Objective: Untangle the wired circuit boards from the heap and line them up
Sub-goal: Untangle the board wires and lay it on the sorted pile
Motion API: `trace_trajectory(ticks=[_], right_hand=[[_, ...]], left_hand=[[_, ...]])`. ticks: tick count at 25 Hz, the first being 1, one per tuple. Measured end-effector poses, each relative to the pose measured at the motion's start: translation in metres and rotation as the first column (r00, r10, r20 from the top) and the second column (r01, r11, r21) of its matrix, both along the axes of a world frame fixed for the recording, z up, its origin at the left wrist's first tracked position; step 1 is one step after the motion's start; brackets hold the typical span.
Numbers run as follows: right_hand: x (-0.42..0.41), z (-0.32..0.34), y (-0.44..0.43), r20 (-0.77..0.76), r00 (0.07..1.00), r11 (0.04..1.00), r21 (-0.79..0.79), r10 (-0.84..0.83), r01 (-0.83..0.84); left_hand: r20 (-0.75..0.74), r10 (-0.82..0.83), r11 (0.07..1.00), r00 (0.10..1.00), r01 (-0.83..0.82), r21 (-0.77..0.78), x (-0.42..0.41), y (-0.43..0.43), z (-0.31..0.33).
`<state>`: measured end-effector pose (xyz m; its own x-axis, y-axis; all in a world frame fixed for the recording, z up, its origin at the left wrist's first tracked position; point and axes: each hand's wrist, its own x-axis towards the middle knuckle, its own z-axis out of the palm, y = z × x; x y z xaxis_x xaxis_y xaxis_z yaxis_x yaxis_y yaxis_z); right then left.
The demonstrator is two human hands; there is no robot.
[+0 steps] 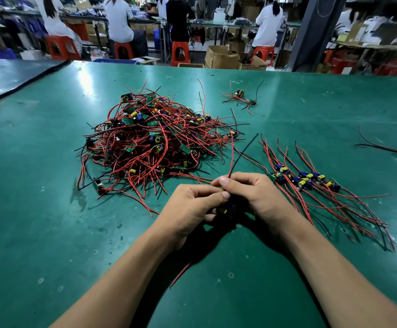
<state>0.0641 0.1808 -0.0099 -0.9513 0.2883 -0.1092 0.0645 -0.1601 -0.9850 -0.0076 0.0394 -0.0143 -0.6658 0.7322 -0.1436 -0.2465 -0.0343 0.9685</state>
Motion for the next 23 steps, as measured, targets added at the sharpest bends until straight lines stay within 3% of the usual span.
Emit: trace_trajectory(ticks=[4, 7, 9, 11, 13, 14, 16, 18, 20, 23], right_hand=[[-0.011, -0.004, 0.008, -0.015, 0.970, 0.970, 0.020, -0.242, 0.242], [-0.016, 0.001, 0.014, -0.054, 0.928, 0.920, -0.160, -0.369, 0.357], [-0.015, 0.006, 0.017, -0.027, 0.938, 0.872, -0.378, -0.347, 0.312], [-0.014, 0.010, 0.021, 0.006, 0.959, 0.764, -0.603, -0.284, 0.230], [-0.013, 0.012, 0.023, -0.006, 0.971, 0.691, -0.704, -0.237, 0.165], [-0.012, 0.013, 0.023, -0.017, 0.973, 0.695, -0.703, -0.232, 0.153], [-0.011, 0.011, 0.025, -0.035, 0.967, 0.798, -0.572, -0.254, 0.189], [-0.006, 0.009, 0.023, -0.046, 0.974, 0.940, -0.276, -0.222, 0.201], [-0.003, 0.002, 0.012, -0.009, 0.995, 0.993, -0.063, -0.098, 0.097], [-0.004, -0.006, -0.008, -0.003, 1.000, 0.999, -0.034, 0.023, -0.023]], left_hand=[[0.041, 0.020, 1.000, 0.999, -0.020, -0.018, 0.001, 0.001, 0.005], [0.027, 0.011, 0.999, 1.000, -0.009, -0.045, 0.001, 0.001, 0.007], [0.038, -0.001, 0.999, 0.999, 0.003, -0.039, 0.001, 0.001, 0.007], [0.044, -0.028, 0.999, 0.999, 0.030, -0.032, 0.002, 0.001, 0.007], [0.038, -0.051, 0.998, 0.998, 0.052, -0.035, 0.001, 0.000, 0.007], [0.037, -0.051, 0.998, 0.998, 0.052, -0.038, 0.001, 0.000, 0.007], [0.048, -0.021, 0.999, 0.999, 0.023, -0.035, -0.001, -0.001, 0.006], [0.090, 0.031, 0.999, 0.995, -0.030, -0.013, -0.002, -0.002, 0.005], [0.139, 0.066, 0.997, 0.988, -0.071, 0.029, -0.004, -0.003, 0.004], [0.111, 0.070, 0.996, 0.991, -0.076, 0.051, -0.003, -0.002, 0.003]])
